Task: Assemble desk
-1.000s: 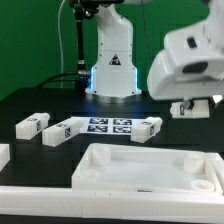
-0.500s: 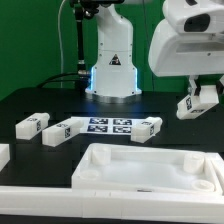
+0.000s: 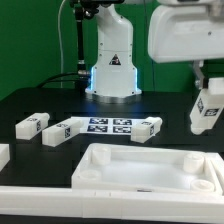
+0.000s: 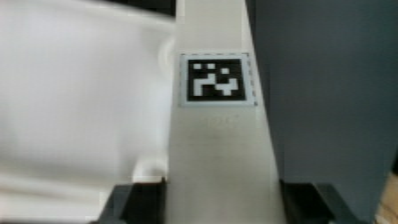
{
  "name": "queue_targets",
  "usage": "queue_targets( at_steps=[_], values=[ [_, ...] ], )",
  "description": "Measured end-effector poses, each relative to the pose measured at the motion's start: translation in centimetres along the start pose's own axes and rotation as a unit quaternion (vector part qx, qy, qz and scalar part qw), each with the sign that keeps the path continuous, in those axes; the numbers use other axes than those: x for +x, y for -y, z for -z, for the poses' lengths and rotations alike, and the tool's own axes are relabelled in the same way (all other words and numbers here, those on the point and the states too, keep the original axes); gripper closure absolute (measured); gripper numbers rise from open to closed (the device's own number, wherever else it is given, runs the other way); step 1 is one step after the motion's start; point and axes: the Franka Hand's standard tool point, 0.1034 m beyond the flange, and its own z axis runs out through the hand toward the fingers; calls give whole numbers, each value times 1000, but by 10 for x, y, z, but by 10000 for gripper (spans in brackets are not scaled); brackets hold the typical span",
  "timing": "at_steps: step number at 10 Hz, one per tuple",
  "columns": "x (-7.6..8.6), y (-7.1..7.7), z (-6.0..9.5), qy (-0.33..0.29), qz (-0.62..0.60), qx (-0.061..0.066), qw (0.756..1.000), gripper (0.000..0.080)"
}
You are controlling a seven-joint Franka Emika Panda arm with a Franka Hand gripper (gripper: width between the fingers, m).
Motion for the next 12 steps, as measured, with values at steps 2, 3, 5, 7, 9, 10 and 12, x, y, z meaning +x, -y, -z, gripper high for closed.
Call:
queue_targets(
  at_steps=[2,3,5,7,9,10,12],
  values=[
    [2,0,-4,-64,1,0,998,509],
    [6,0,-4,-100,2,1,995,509],
    [21,-4,6,-160,18,0,987,509],
    [36,-9,17,-196,28,-3,980,509],
    [39,-6,20,-189,29,-2,982,509],
    [38,-6,19,-188,29,-2,982,509],
    [43,-15,14,-186,52,-9,981,509]
  ],
)
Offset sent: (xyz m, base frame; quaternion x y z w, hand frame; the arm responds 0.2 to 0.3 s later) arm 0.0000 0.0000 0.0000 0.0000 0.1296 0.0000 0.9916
